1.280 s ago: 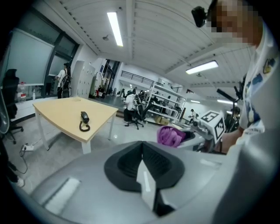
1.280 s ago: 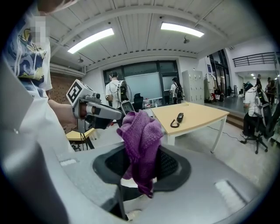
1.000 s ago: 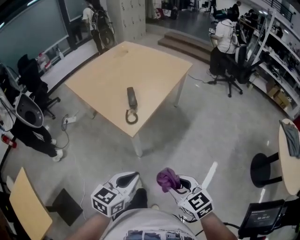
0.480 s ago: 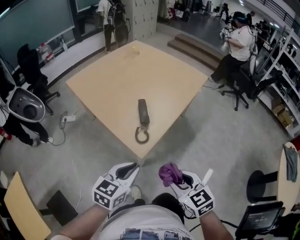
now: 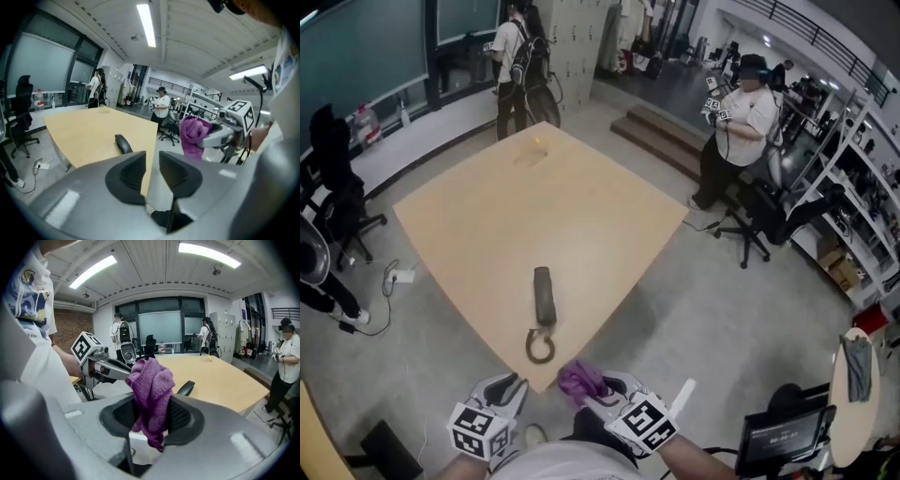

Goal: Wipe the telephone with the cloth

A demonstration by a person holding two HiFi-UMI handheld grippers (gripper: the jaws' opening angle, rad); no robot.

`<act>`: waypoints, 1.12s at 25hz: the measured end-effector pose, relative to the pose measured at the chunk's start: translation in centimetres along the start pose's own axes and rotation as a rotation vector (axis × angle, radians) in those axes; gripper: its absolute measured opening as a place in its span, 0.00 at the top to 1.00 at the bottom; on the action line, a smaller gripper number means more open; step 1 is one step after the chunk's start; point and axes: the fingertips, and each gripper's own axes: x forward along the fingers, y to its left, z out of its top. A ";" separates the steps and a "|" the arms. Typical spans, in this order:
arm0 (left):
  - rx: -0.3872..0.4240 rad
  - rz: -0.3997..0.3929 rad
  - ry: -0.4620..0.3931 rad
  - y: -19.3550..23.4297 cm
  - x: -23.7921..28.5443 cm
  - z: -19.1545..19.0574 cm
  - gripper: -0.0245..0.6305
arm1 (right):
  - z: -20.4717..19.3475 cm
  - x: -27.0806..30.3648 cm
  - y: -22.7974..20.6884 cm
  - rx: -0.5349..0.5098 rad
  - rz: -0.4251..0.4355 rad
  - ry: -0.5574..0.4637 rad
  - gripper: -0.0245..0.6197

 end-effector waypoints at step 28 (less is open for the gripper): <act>-0.133 0.370 0.142 7.6 15.6 -1.4 0.58 | -2.1 14.5 -14.7 -0.166 0.282 0.225 0.75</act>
